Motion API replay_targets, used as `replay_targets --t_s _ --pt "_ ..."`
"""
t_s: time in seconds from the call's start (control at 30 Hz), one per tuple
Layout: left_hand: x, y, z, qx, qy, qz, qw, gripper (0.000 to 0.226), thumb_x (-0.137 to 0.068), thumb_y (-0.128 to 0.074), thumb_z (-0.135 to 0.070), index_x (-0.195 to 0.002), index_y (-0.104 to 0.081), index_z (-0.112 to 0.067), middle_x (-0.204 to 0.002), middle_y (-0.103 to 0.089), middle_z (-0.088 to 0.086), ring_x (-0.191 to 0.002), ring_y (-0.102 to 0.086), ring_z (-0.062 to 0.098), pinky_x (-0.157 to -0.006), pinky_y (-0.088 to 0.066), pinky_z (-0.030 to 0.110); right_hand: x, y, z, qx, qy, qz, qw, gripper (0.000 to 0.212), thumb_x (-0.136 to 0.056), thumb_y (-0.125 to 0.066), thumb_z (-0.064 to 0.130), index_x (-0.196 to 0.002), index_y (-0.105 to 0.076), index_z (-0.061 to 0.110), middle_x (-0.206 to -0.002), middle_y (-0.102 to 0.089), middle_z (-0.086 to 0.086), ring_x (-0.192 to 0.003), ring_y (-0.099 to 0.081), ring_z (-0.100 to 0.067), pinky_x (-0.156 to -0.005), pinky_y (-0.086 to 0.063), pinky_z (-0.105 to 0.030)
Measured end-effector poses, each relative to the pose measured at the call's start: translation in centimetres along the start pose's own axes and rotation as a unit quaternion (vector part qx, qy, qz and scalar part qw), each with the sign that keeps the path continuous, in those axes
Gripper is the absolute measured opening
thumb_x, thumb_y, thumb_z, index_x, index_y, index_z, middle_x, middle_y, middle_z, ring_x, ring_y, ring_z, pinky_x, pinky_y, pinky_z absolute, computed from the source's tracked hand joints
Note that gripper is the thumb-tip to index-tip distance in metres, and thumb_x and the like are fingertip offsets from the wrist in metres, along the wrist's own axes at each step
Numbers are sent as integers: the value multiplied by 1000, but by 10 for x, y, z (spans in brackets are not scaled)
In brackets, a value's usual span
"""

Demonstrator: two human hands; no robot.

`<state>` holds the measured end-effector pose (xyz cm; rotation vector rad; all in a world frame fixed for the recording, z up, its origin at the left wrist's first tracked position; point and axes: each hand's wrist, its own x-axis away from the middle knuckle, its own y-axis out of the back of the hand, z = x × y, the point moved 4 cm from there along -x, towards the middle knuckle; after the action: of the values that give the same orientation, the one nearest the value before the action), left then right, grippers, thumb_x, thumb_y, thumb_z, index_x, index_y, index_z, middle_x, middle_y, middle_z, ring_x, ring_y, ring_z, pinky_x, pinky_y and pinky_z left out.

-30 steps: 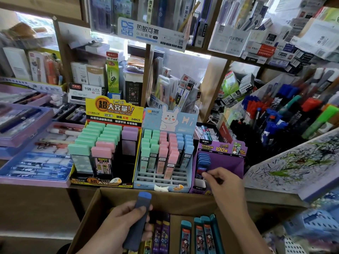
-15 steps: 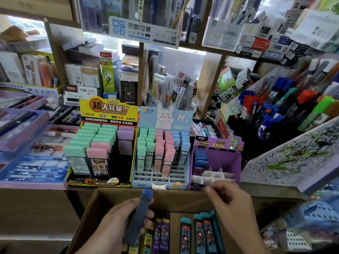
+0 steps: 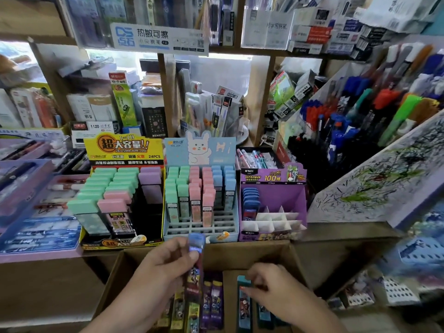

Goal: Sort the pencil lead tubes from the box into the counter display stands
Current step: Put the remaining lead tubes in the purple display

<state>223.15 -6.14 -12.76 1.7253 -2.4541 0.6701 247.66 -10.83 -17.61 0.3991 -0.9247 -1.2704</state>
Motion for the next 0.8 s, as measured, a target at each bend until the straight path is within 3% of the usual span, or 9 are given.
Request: replay_targets --t_s 0.07,0.17,0.3,0.47,0.57,0.7,0.8 --pt "-3 -4 -9 -51 -30 -2 998 45 -75 -79 -27 -111 -68 0 -99 -63 25 -96 -67 40 -88 -61 48 1 -1 -1 -1 -10 6 1000 16 -88 -72 51 -99 -61 45 -106 -60 18 -95 -60 3 -88 -52 -24" --pt "-4 -20 -28 -164 -99 17 981 31 -82 -75 -38 -108 -75 -21 -106 -68 25 -103 -68 36 -94 -54 47 2 0 1 -14 -22 13 1000 17 -91 -71 48 -104 -61 43 -103 -59 17 -93 -60 -1 -83 -51 -26" --pt "-10 -43 -50 -249 -170 22 953 15 -91 -75 -37 -102 -74 -27 -97 -71 17 -97 -68 34 -88 -55 48 5 1 5 -4 -22 27 999 20 -95 -68 44 -111 -65 32 -92 -61 13 -84 -61 -4 -68 -47 -26" --pt "-22 -74 -69 -269 -224 21 937 3 -91 -75 -22 -93 -73 -21 -75 -59 -5 -74 -58 8 -67 -50 22 10 3 9 -1 -30 56 998 18 -97 -67 37 -114 -65 31 -99 -67 9 -90 -66 -8 -81 -56 -33" --pt "-31 -88 -75 -265 -235 20 935 4 -90 -76 -16 -93 -73 -16 -71 -57 -10 -66 -55 2 -61 -47 13 13 4 9 -3 -29 56 998 25 -98 -67 36 -122 -63 30 -104 -64 11 -94 -64 -5 -87 -56 -32" --pt "-42 -102 -81 -296 -259 12 919 8 -90 -76 -12 -91 -72 -19 -70 -59 -11 -64 -55 4 -58 -48 16 16 5 9 -10 -24 55 998 23 -99 -66 35 -121 -61 32 -105 -63 14 -93 -64 -4 -88 -57 -30" --pt "-50 -106 -82 -349 -275 -3 896 9 -92 -75 -13 -92 -73 -22 -75 -63 -4 -70 -59 13 -71 -59 37 17 6 10 -14 -24 57 998 19 -98 -66 35 -117 -63 33 -104 -65 12 -94 -65 -5 -90 -57 -33"
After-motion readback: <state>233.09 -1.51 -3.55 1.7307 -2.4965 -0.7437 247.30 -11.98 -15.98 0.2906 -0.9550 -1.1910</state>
